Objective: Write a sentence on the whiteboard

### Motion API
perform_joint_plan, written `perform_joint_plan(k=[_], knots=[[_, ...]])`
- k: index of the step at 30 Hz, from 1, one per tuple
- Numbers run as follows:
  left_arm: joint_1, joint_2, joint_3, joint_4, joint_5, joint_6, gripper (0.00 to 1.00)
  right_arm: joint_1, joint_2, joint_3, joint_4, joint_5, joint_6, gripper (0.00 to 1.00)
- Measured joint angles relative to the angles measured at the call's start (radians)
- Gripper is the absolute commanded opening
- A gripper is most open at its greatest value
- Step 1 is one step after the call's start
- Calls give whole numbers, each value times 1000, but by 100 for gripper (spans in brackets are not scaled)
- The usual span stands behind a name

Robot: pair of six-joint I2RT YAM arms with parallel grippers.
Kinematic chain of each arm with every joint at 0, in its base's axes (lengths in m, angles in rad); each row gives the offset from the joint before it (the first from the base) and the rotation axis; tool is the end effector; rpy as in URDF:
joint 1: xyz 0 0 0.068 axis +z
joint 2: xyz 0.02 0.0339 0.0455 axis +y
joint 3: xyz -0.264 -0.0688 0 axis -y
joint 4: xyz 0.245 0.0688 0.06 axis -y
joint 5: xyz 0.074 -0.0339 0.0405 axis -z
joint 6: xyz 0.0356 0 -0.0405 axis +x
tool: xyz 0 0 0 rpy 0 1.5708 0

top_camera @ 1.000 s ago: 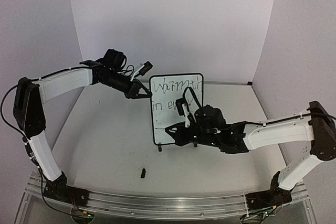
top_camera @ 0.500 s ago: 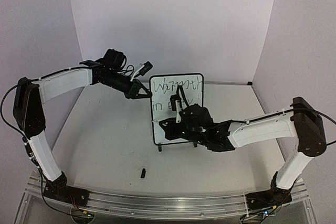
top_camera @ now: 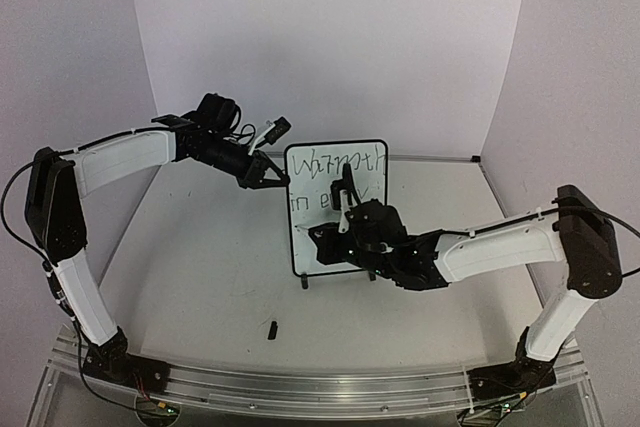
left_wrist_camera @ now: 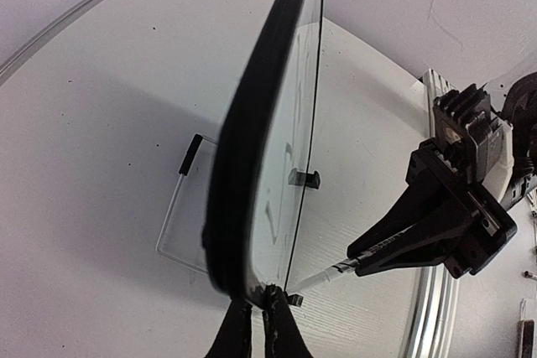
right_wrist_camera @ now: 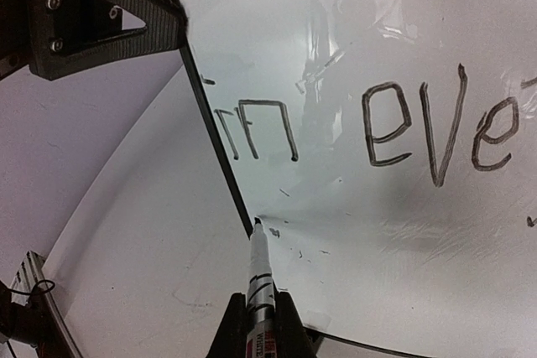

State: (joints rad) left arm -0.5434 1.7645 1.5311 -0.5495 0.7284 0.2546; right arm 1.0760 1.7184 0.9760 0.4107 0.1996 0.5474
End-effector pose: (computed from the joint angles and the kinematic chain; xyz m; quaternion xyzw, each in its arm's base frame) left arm 0.3253 -0.2242 0.3033 0.4612 0.7419 -0.3771 0.3076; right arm 0.1880 0.3336 0.2177 -0.1558 0.7971 0.3633 0.4565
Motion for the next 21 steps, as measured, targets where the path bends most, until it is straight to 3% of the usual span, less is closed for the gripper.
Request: perform_joint_plan(k=[21], knots=[[0, 0, 0, 0, -6, 0, 0, -17, 1, -27, -37, -42, 78, 0]])
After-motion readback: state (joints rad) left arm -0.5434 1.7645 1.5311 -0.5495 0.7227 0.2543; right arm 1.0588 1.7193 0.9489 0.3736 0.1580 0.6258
